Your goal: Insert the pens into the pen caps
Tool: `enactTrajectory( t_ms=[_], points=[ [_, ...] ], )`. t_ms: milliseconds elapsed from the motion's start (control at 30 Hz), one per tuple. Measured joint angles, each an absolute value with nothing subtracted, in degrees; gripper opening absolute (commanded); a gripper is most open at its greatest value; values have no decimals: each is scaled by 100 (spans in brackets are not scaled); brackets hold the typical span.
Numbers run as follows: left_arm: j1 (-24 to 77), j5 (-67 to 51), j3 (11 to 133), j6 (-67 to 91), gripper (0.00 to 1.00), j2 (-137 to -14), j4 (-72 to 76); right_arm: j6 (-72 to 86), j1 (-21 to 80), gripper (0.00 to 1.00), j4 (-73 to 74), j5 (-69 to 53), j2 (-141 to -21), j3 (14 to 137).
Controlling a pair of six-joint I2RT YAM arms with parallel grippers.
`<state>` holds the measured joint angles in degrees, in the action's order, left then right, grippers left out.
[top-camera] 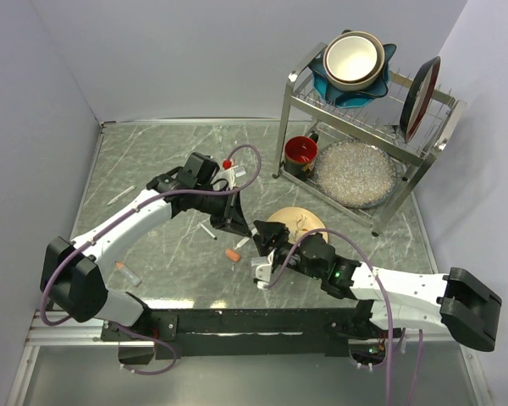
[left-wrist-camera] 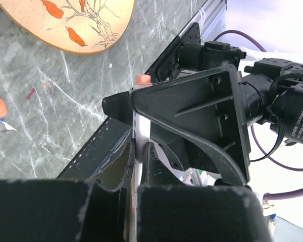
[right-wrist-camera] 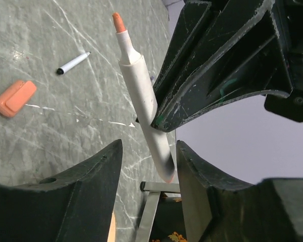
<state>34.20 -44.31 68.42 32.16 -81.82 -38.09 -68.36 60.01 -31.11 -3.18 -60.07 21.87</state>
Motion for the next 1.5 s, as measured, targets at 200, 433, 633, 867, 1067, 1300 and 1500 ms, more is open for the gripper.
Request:
enactTrajectory(
  t_ms=[200, 433, 633, 867, 1067, 1300, 1500],
  points=[
    [3420, -4547, 6770, 3315, 1, -8191, -3760, -6910, 6082, 34, -3356, -301, -6080, 2187],
    [3347, -4847, 6646, 3581, 1, -8215, -3566, -6884, 6104, 0, -3406, -414, -6134, 2185],
    [3339, -4829, 6709, 3564, 62, -8294, -3684, -6626, 6104, 0, -3463, -464, -6121, 2147],
    [3039, -4125, 7616, 3710, 76, -8333, -3651, -5413, 6226, 0, -3828, -1035, -5395, 1813],
    [2311, -2764, 8479, 3568, 69, -8573, -3343, -3361, 6355, 0, -4117, -1028, -4257, 1424],
    [1688, -2139, 9695, 3186, 67, -10394, -3103, -34, 6375, 0, -2694, 307, -4069, 2801],
    [1678, -1957, 9806, 2622, 67, -11262, -2637, 1826, 6377, 0, -1984, 174, -4176, 3157]
  ],
)
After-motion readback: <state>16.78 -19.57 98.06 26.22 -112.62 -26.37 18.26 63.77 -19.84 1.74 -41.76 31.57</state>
